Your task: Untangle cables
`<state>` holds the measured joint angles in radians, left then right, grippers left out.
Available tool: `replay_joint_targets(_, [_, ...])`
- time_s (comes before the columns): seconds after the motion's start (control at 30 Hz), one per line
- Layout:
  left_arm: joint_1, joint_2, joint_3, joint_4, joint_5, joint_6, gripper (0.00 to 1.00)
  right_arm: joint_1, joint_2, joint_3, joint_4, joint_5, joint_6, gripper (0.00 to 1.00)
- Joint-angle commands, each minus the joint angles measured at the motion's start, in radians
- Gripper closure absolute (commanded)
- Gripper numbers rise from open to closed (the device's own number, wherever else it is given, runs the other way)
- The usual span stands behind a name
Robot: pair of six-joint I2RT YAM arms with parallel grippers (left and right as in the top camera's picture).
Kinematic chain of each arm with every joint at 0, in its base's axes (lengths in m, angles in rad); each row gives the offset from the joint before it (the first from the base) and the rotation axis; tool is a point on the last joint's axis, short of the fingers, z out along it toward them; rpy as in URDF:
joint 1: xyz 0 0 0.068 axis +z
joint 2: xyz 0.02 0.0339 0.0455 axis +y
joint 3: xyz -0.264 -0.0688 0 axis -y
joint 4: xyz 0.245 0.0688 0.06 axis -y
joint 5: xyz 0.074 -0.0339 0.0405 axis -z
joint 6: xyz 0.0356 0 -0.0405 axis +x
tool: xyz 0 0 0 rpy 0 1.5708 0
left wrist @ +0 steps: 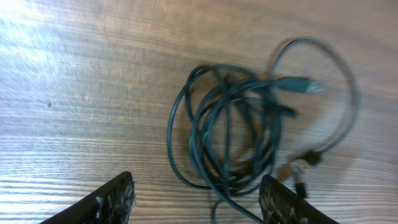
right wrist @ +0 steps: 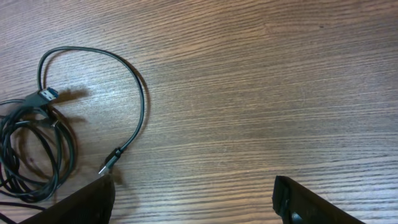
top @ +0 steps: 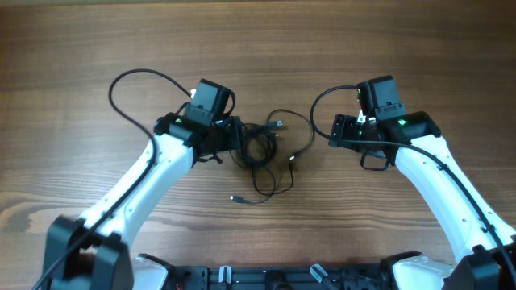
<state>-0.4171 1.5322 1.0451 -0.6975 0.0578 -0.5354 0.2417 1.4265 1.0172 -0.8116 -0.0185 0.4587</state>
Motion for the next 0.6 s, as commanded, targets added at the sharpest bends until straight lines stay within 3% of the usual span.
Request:
replay_joint_targets(0.0, [-0.006,0.103,0.002,0.002,0.013,-0.028,0.31,0.002,-0.01,0.015,-0.005,-0.01,-0.013,0.17])
replay_joint_targets(0.27, [-0.006,0.252,0.002,0.082,0.167,-0.027,0.29,0.002,-0.01,0.015,-0.004,-0.01,-0.013,0.17])
replay_joint_targets(0.4, [-0.006,0.289,0.002,0.088,0.166,-0.027,0.39,0.001,-0.01,0.015,-0.004,-0.01,-0.013,0.17])
replay_joint_targets(0.47, [-0.006,0.297,0.002,0.088,0.166,-0.027,0.48,0.002,-0.01,0.015,-0.004,-0.01,-0.014,0.16])
replay_joint_targets(0.57, [-0.006,0.297,0.002,0.089,0.166,-0.027,0.82,0.002,-0.01,0.015,-0.004,-0.01,-0.013,0.16])
